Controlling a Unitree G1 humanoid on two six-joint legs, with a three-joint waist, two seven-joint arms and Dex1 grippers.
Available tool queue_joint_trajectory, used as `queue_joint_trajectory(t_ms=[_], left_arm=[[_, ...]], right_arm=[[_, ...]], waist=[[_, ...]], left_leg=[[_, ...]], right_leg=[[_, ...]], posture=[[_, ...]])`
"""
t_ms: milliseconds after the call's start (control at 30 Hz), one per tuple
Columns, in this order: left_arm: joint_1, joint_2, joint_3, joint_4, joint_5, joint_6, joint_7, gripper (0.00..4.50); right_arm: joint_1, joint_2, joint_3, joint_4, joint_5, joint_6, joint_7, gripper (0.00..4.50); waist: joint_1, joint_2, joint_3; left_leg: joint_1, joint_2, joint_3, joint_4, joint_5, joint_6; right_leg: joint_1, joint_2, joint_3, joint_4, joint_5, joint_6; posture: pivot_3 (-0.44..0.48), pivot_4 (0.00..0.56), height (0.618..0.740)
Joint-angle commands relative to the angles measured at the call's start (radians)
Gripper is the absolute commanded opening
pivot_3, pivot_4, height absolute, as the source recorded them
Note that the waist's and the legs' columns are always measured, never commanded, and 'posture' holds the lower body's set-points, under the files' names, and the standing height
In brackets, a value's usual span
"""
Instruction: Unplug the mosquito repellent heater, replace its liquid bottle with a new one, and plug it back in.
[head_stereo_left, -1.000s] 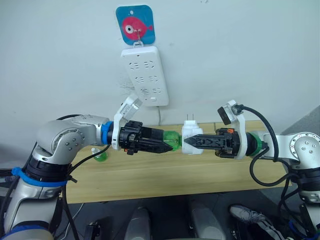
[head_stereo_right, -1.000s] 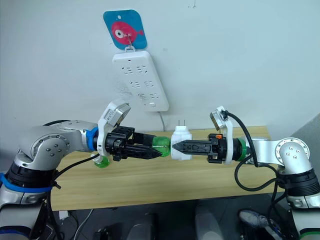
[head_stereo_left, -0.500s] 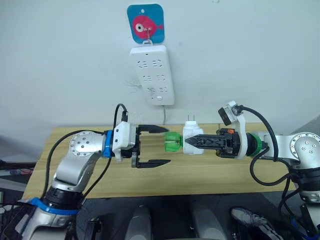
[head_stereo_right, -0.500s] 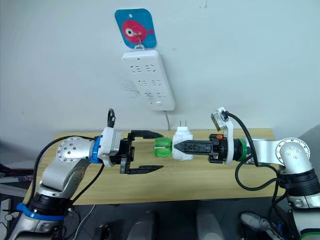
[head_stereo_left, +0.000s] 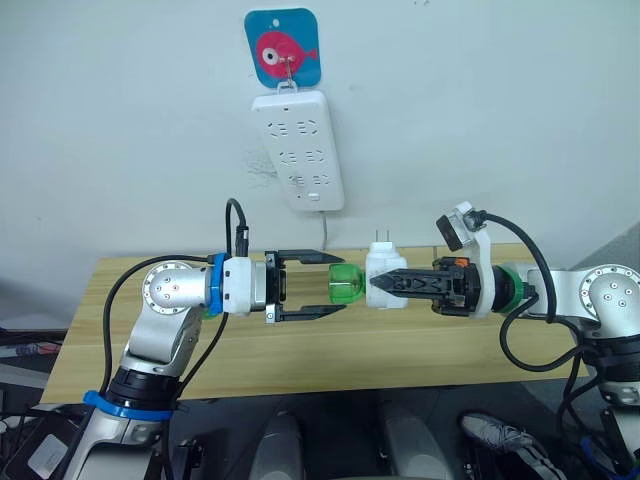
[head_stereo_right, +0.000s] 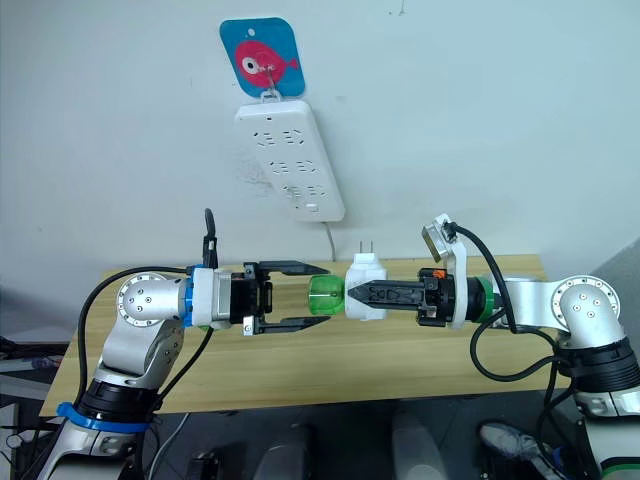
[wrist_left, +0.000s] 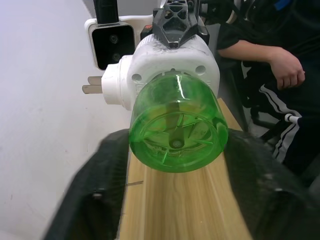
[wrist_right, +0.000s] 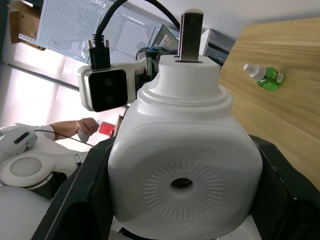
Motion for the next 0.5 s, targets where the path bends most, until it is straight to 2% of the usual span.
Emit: queue_joint_trajectory(t_ms=[33,167,233,267,333,433,500], left_arm=[[-0.037,-0.009,0.004,-0.038,-0.020,0.010,0.020,2.18],[-0.063,0.003,0.005,-0.063,-0.039,0.057,0.013,2.18],[-0.073,0.034,0.002,-0.090,-0.061,0.151,0.011,2.18],[-0.079,0.067,-0.002,-0.110,-0.093,0.265,0.017,2.18],[-0.095,0.157,-0.012,-0.148,-0.212,0.609,0.064,2.18],[-0.188,0.227,0.018,-0.102,-0.481,1.102,0.166,2.18],[-0.243,0.224,0.039,-0.060,-0.550,1.235,0.208,2.18]], right_arm=[[-0.002,-0.001,-0.020,-0.024,0.026,-0.007,0.007,3.04],[0.001,-0.002,-0.022,-0.025,0.023,-0.004,0.009,3.04],[0.002,-0.004,-0.023,-0.025,0.021,-0.002,0.011,3.04],[0.003,-0.005,-0.024,-0.024,0.021,-0.001,0.012,3.04],[0.004,-0.007,-0.025,-0.025,0.018,0.001,0.014,3.04],[0.002,-0.010,-0.023,-0.024,0.012,0.006,0.021,3.04],[0.002,-0.010,-0.020,-0.027,0.009,0.009,0.025,3.04]], waist=[[0.000,0.000,0.000],[-0.001,0.000,0.000],[-0.001,0.000,0.000],[-0.002,0.000,0.001],[-0.004,0.000,0.002],[-0.005,0.000,0.002],[-0.006,-0.001,0.003]], left_leg=[[0.000,0.000,0.000,0.000,0.000,0.000],[0.000,0.000,0.000,0.000,0.000,0.000],[0.000,0.000,0.000,0.000,0.000,0.000],[0.000,0.000,0.000,0.000,0.000,0.000],[0.000,0.000,-0.001,0.000,0.000,0.000],[0.000,0.001,-0.002,0.000,0.000,0.000],[0.000,0.000,-0.002,0.000,0.000,0.000]], right_leg=[[0.000,0.000,0.000,0.000,0.000,0.000],[0.000,0.000,0.000,0.000,0.000,0.000],[0.000,0.000,0.000,0.000,0.000,0.000],[0.000,0.000,0.000,0.000,0.000,0.000],[0.000,0.001,0.000,0.000,0.000,0.000],[0.000,0.001,-0.001,0.001,0.000,0.000],[0.000,0.001,-0.002,0.001,-0.001,0.001]], posture=[[-0.109,0.208,0.725],[-0.106,0.208,0.725],[-0.106,0.209,0.725],[-0.102,0.209,0.725],[-0.099,0.208,0.725],[-0.098,0.210,0.725],[-0.099,0.209,0.725]])
